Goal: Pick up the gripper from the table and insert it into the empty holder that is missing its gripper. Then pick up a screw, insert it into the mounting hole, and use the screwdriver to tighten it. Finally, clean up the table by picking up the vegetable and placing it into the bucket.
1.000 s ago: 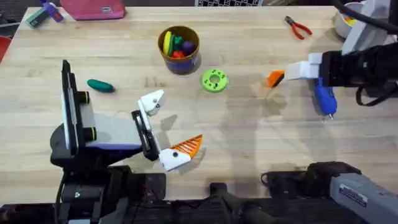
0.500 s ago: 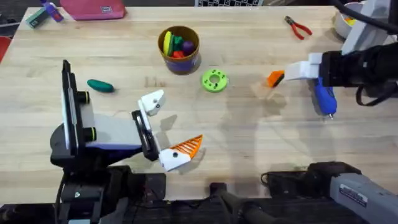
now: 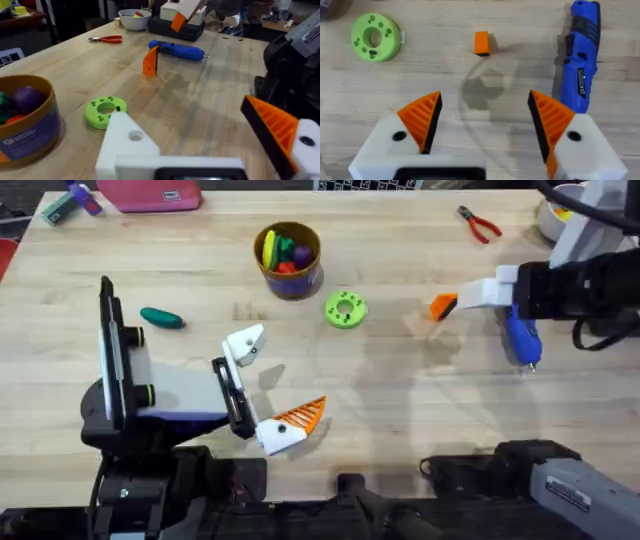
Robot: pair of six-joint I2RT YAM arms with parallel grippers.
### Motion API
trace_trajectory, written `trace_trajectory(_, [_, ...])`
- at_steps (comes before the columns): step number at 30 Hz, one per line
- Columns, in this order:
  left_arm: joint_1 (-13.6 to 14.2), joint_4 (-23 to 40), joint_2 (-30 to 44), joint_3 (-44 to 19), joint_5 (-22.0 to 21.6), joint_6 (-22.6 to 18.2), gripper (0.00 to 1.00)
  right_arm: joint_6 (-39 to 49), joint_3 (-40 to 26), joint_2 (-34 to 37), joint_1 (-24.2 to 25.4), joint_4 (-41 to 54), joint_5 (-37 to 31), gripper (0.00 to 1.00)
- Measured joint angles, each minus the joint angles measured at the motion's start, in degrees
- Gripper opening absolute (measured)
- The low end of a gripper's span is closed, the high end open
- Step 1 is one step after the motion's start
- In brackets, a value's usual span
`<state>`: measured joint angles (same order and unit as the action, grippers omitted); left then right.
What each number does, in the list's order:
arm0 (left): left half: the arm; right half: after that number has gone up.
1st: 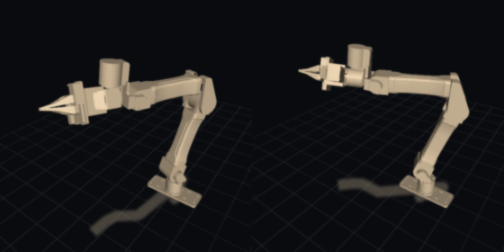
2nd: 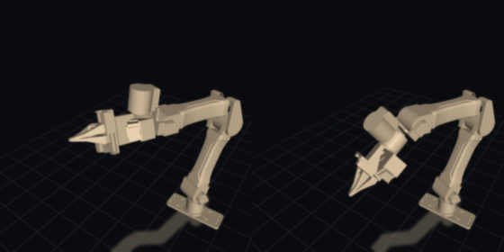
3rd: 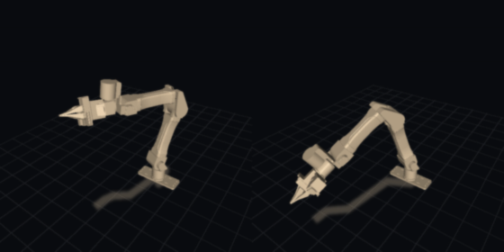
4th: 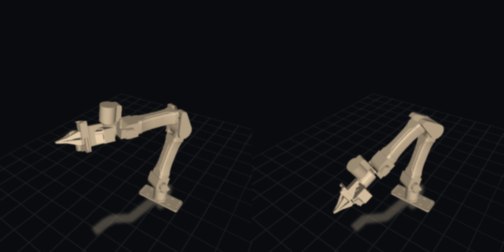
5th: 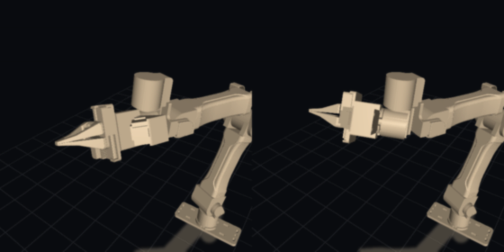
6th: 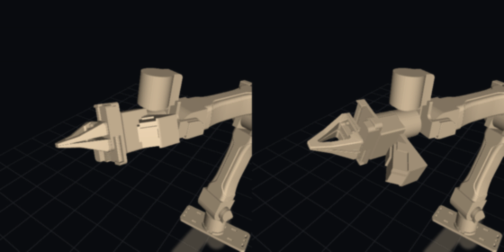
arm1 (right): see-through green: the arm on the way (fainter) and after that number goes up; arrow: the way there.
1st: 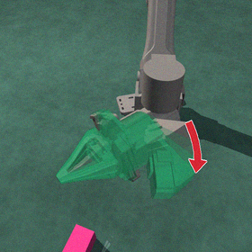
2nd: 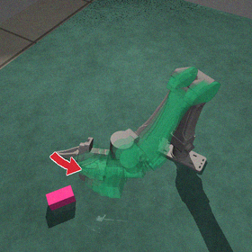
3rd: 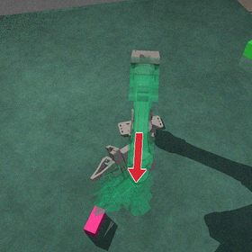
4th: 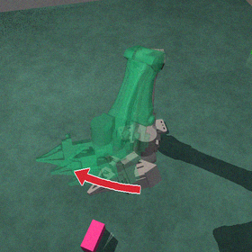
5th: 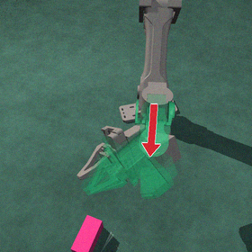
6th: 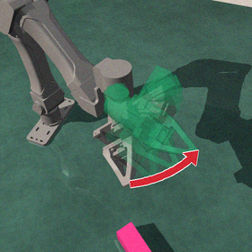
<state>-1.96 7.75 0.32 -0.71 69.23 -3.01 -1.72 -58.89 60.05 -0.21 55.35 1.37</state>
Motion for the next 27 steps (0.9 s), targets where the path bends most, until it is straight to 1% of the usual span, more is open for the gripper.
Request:
trace_trajectory(20, [0.0,0.0,0.0,0.0,0.0,0.0,0.986,0.3,-0.5,0.4,0.1,0.0,0.0,0.994])
trace_trajectory(23, [0.0,0.0,0.0,0.0,0.0,0.0,0.986,0.3,-3.5,3.3,-0.5,2.9,-0.1,0.994])
trace_trajectory(27, [0.0,0.0,0.0,0.0,0.0,0.0,0.987,0.6,-9.3,10.5,-1.8,5.9,-1.2,0.994])
